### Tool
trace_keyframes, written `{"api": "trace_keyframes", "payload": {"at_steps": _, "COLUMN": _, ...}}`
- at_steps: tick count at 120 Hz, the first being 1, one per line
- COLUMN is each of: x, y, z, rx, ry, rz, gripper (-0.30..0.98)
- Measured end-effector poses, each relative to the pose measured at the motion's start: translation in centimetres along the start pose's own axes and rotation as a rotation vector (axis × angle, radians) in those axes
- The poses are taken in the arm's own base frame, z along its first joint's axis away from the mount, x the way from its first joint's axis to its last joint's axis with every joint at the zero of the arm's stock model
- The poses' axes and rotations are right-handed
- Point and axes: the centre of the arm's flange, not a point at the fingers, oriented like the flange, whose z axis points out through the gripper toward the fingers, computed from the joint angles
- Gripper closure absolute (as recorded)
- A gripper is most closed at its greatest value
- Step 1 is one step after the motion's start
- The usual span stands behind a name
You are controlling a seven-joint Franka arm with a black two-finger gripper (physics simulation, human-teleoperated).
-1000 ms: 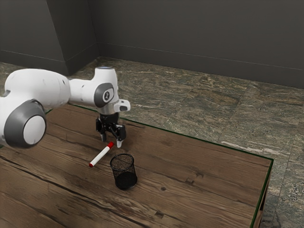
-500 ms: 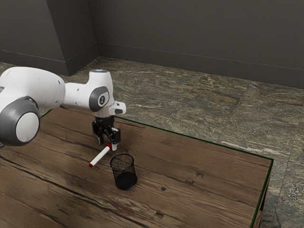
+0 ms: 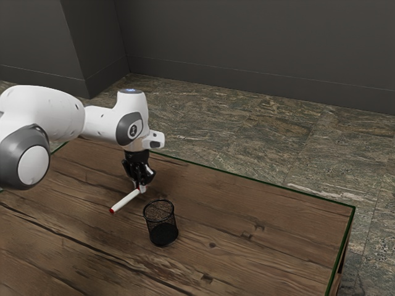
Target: Put the marker into the pen holder.
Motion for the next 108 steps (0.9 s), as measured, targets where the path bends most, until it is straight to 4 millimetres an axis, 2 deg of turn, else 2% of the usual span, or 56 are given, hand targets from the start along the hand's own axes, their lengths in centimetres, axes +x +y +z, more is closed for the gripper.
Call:
{"api": "trace_keyframes", "payload": {"at_steps": 20, "x": 0.0, "y": 0.0, "z": -0.1, "rx": 0.01, "ry": 0.003, "rz": -0.001, "gripper": 0.75}}
{"api": "trace_keyframes", "payload": {"at_steps": 28, "x": 0.0, "y": 0.1, "z": -1.1, "rx": 0.017, "ry": 0.018, "rz": 0.0, "gripper": 0.77}}
{"api": "trace_keyframes", "payload": {"at_steps": 34, "x": 0.0, "y": 0.4, "z": -2.9, "rx": 0.031, "ry": 0.04, "rz": 0.006, "gripper": 0.78}}
{"api": "trace_keyframes", "payload": {"at_steps": 44, "x": -0.8, "y": 1.6, "z": -7.3, "rx": 0.051, "ry": 0.095, "rz": 0.019, "gripper": 0.78}}
{"api": "trace_keyframes", "payload": {"at_steps": 52, "x": -2.8, "y": 3.3, "z": -12.6, "rx": 0.062, "ry": 0.161, "rz": 0.034, "gripper": 0.79}}
{"api": "trace_keyframes", "payload": {"at_steps": 60, "x": -5.1, "y": 6.2, "z": -18.1, "rx": 0.07, "ry": 0.238, "rz": 0.069, "gripper": 0.79}}
{"api": "trace_keyframes", "payload": {"at_steps": 66, "x": -6.7, "y": 9.2, "z": -21.9, "rx": 0.073, "ry": 0.298, "rz": 0.109, "gripper": 0.79}}
{"api": "trace_keyframes", "payload": {"at_steps": 72, "x": -8.5, "y": 12.2, "z": -23.9, "rx": 0.066, "ry": 0.341, "rz": 0.151, "gripper": 0.79}}
{"api": "trace_keyframes", "payload": {"at_steps": 82, "x": -10.8, "y": 16.5, "z": -24.4, "rx": 0.051, "ry": 0.399, "rz": 0.211, "gripper": 0.79}}
{"api": "trace_keyframes", "payload": {"at_steps": 93, "x": -12.7, "y": 20.6, "z": -22.2, "rx": 0.035, "ry": 0.455, "rz": 0.268, "gripper": 0.79}}
{"api": "trace_keyframes", "payload": {"at_steps": 98, "x": -13.8, "y": 20.8, "z": -21.1, "rx": 0.032, "ry": 0.489, "rz": 0.266, "gripper": 0.79}}
{"api": "trace_keyframes", "payload": {"at_steps": 108, "x": -15.5, "y": 19.1, "z": -19.6, "rx": 0.032, "ry": 0.57, "rz": 0.218, "gripper": 0.79}}
